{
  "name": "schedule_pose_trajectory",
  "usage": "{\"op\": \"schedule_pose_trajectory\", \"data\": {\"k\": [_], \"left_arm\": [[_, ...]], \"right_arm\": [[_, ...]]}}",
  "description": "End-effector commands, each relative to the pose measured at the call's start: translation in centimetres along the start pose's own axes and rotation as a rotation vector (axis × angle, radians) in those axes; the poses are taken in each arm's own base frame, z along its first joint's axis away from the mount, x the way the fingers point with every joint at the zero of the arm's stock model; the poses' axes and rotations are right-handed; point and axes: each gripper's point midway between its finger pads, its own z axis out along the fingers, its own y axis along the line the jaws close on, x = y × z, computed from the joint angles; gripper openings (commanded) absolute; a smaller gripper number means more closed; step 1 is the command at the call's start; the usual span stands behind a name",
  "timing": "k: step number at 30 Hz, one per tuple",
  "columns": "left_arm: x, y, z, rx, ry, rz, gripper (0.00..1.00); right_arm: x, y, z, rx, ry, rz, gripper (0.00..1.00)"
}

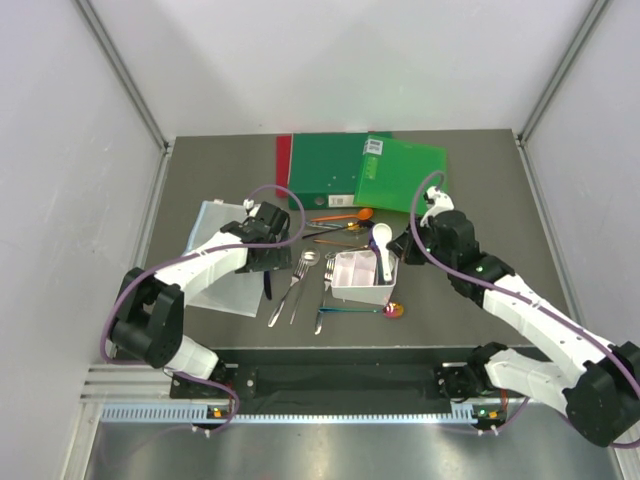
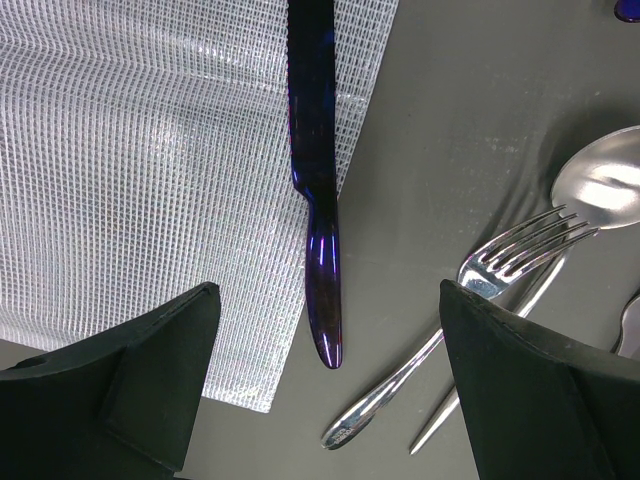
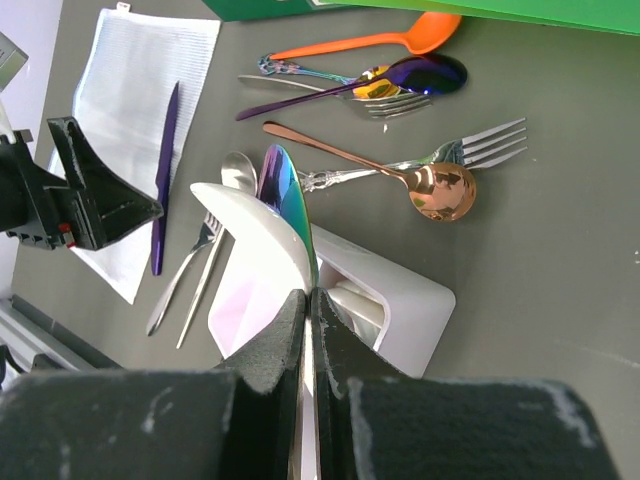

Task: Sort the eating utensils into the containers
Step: Place the spoon in the storage box.

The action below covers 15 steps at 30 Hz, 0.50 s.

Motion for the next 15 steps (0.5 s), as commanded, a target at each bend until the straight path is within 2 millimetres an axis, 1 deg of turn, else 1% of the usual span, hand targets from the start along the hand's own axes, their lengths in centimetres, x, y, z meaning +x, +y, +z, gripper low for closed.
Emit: {"op": "schedule_pose_trajectory", "data": {"k": [1, 5, 9, 11, 15], "left_arm": [[-1.3, -0.4, -0.6, 0.008, -0.041, -0.019, 0.95], [-1.3, -0.4, -0.7, 0.005, -0.042, -0.018, 0.95], [-1.3, -0.6, -0.6, 0.008, -0.042, -0.016, 0.95], [-1.2, -0.5, -0.5, 0.006, -0.038, -0.016, 0.95], [-1.2, -0.6, -0.5, 0.007, -0.038, -0.013, 0.95]], "right_arm": [[-0.9, 1.2, -0.1, -0.036, -0.036, -0.022, 0.00], [0.1, 0.7, -0.1, -0.018, 0.002, -0.023, 0.00], [-0.2, 0.9, -0.8, -0.031, -0.022, -0.024, 0.00], [-0.3, 0.9, -1.0, -0.028, -0.030, -0.030, 0.06], [-0.5, 0.7, -1.3, -0.018, -0.038, -0.034, 0.06]]}}
